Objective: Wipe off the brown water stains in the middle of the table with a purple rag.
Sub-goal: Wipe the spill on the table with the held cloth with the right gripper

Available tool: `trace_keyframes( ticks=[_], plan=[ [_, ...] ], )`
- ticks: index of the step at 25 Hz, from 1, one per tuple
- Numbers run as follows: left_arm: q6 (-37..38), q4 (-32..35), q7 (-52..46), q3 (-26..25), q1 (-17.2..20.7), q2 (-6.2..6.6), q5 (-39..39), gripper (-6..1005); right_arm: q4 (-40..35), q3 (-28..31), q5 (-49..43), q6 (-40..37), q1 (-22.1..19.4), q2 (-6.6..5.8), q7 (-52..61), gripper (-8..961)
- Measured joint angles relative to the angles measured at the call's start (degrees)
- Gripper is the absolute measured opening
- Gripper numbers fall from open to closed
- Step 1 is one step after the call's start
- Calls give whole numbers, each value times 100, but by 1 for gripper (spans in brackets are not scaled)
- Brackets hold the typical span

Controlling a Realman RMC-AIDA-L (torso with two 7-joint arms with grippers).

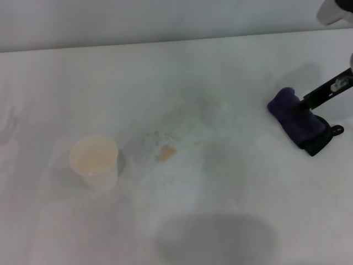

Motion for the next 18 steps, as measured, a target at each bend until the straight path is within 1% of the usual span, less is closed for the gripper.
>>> trace_keyframes(
  ticks=[10, 15, 18],
  plan=[
    [-13, 1, 128, 0, 80, 10, -9, 877, 493, -527, -165, -267, 196, 19, 435, 416],
    [-8, 1, 142, 0, 105, 15, -98, 877, 526, -786, -261, -438, 206, 30, 732, 386],
    [-6, 13, 143, 0, 133, 17, -113, 878, 477, -806, -289, -507, 182, 30, 858, 243]
  ],
)
